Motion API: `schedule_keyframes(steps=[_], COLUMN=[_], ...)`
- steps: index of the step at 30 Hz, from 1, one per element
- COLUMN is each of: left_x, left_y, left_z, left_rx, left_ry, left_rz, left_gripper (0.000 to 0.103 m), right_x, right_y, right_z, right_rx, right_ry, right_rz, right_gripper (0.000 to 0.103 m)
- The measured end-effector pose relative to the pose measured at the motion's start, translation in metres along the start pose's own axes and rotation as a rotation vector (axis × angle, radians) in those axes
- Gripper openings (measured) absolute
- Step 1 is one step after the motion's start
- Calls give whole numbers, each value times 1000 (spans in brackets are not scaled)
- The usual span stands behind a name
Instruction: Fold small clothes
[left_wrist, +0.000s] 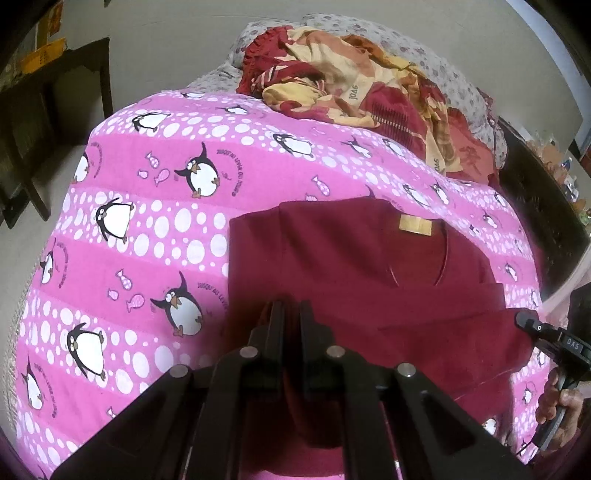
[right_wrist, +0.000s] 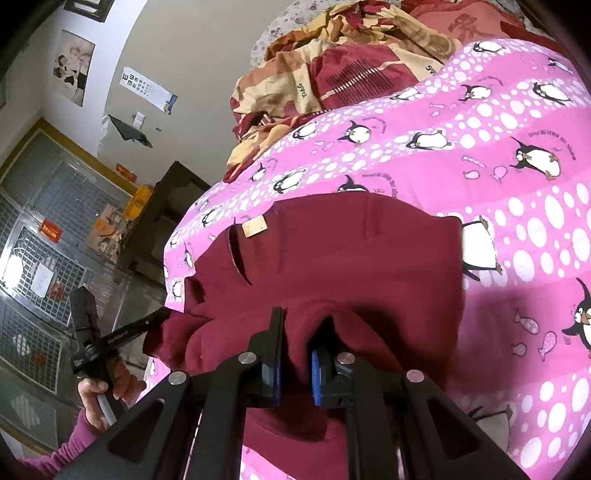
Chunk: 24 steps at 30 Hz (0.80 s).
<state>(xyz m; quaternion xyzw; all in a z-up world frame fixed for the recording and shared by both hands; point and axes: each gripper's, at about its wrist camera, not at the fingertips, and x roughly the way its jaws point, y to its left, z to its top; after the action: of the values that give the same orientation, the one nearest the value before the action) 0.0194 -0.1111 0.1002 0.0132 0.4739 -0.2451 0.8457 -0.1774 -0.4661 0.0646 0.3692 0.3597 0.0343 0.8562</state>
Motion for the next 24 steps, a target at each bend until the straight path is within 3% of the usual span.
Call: schedule_keyframes(steps=[18, 24], left_x=[4, 39], left_y=[-3, 6], left_z=[16, 24], left_rx=[1, -25], left_ry=[-24, 26], left_rz=[10, 69], left_gripper=[7, 7], right_x=[1, 21], right_y=[2, -5], right_z=[17, 31], right_rx=[-10, -1], right_ry=[-24, -23], right_rz=[-42, -98], right_gripper=[13, 13])
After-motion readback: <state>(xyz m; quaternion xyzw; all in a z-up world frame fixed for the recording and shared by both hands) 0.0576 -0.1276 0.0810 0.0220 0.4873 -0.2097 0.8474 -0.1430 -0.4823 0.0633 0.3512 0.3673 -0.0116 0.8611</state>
